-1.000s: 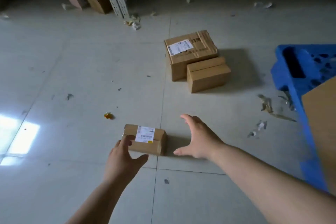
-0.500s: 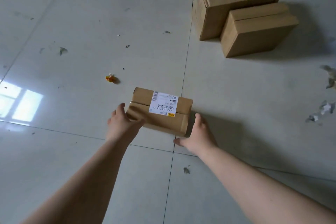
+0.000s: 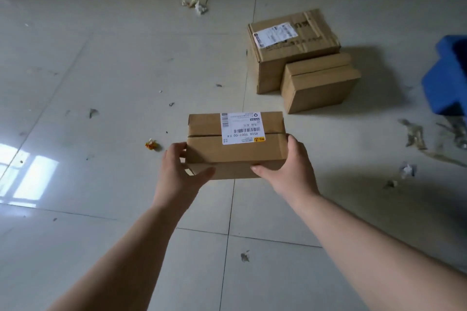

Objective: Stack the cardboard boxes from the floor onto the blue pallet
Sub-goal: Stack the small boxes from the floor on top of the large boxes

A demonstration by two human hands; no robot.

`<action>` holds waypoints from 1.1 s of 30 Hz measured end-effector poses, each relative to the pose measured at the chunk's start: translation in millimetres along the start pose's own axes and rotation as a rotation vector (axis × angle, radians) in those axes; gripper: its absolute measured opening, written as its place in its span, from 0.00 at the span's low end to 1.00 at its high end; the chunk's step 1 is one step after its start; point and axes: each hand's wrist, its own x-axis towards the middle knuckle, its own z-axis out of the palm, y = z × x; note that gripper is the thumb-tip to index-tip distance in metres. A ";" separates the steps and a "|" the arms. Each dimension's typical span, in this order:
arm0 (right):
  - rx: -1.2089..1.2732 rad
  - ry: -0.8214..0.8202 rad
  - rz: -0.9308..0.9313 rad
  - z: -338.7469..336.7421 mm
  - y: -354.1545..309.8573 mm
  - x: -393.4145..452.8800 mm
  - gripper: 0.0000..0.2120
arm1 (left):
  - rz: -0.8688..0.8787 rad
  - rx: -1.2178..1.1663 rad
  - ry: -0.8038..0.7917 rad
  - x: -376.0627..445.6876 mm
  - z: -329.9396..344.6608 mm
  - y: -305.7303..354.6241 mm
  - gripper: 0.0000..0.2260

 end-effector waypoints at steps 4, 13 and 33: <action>0.096 0.140 -0.031 -104.0 -39.5 -0.2 0.44 | 0.161 -0.051 -0.006 -5.6 -9.0 112.9 0.22; 0.095 0.360 -0.069 -383.3 -96.1 -56.5 0.40 | 0.370 -0.288 -0.102 -105.6 16.0 365.4 0.21; 0.021 0.438 0.246 -632.2 87.6 -294.5 0.52 | 0.438 -0.261 -0.520 -404.8 172.9 459.1 0.18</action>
